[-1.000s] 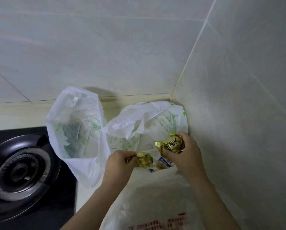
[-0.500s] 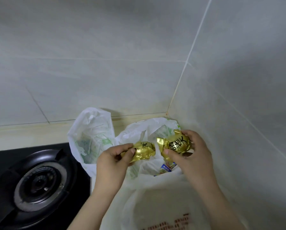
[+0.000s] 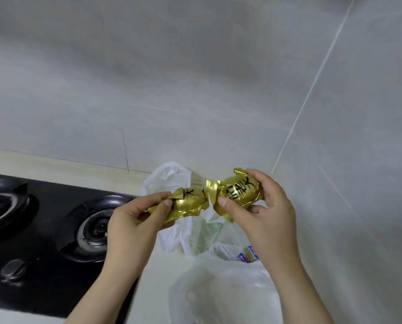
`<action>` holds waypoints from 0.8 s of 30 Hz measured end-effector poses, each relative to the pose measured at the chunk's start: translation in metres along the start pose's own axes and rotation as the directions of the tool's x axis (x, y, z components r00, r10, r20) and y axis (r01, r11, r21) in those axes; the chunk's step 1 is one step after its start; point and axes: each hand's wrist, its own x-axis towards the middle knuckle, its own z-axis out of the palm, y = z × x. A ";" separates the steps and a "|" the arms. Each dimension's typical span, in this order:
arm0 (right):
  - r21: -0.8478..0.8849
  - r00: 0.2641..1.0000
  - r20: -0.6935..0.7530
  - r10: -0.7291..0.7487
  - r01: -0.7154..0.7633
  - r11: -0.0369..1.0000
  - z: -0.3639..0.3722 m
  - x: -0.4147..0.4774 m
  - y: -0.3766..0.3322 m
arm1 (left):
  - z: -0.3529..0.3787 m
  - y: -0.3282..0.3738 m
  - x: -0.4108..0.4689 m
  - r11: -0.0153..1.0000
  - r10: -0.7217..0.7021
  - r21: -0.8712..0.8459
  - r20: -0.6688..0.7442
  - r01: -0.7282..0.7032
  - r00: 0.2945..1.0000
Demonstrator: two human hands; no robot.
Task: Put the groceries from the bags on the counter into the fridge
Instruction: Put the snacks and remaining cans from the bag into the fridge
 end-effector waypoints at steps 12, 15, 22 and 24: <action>0.186 0.906 0.365 -0.217 0.157 0.970 0.084 -0.041 -0.062 | -0.114 0.056 -0.087 0.983 0.165 0.144 -0.438 -0.112 0.884; 0.245 0.843 0.455 -0.288 0.192 0.950 0.128 -0.066 -0.090 | -0.159 0.078 -0.116 0.973 0.215 0.188 -0.543 -0.132 0.812; 0.407 0.624 0.646 -0.440 0.206 0.890 0.230 -0.168 -0.167 | -0.281 0.120 -0.213 0.951 0.305 0.277 -0.768 -0.137 0.563; 0.454 0.546 0.689 -0.477 0.188 0.871 0.254 -0.206 -0.188 | -0.309 0.131 -0.246 0.942 0.333 0.306 -0.817 -0.136 0.472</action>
